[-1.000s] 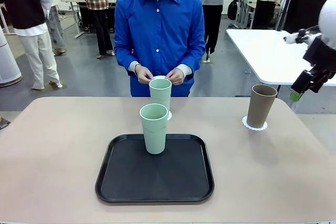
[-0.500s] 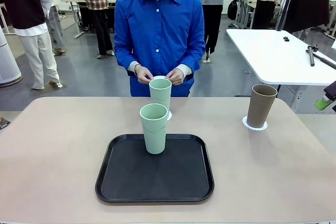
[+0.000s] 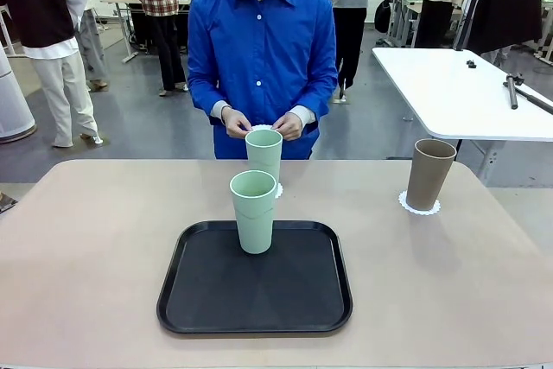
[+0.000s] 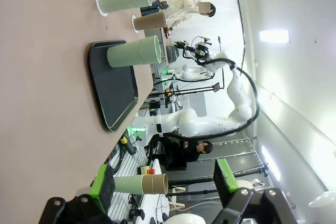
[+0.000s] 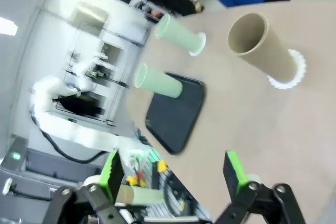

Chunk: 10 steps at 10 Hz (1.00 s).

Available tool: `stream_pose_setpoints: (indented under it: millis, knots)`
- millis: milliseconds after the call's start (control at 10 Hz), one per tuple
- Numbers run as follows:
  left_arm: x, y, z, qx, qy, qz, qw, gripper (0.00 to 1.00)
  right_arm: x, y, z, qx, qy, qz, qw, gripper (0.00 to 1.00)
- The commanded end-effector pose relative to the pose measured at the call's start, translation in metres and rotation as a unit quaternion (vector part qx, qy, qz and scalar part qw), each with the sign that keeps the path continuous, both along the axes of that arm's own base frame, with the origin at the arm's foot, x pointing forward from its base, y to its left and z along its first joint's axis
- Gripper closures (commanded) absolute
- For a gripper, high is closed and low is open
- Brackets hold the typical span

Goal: Place coasters on the table and set cups on them.
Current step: Take one Reusable plastic cup from the Flat Tray and place it on a coaster set by the human.

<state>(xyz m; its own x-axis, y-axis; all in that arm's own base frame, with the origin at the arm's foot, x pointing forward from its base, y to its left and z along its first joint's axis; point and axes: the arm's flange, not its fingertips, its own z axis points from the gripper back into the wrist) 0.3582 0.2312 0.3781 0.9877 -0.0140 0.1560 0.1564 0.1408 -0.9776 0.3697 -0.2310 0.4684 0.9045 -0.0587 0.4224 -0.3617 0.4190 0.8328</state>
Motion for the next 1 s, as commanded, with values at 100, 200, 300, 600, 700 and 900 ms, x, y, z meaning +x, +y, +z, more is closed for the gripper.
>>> stream_pose_setpoints:
  millis: [100,200,300,600,700,900]
  knots:
    - [0.0,0.001,0.002,0.001,-0.002,0.002,1.0,0.0,0.039,-0.038,-0.037,0.05,0.101,0.02,0.993,0.0]
    - [0.0,0.001,0.002,0.001,-0.002,0.002,1.0,0.0,0.04,-0.043,-0.046,0.054,0.12,0.027,0.991,0.0]
    - [0.0,0.001,0.002,0.001,-0.002,0.002,1.0,0.0,0.038,-0.048,-0.053,0.054,0.138,0.041,0.988,0.0]
    - [0.0,0.001,0.002,0.001,-0.002,0.002,1.0,0.0,0.034,-0.05,-0.057,0.051,0.133,0.034,0.989,0.0]
    - [0.0,0.001,0.002,0.001,-0.002,0.002,1.0,0.0,0.034,-0.047,-0.057,0.046,0.132,0.033,0.99,0.0]
    - [0.0,0.001,0.002,0.001,-0.002,0.002,1.0,0.0,0.035,-0.05,-0.064,0.056,0.127,0.03,0.99,0.0]
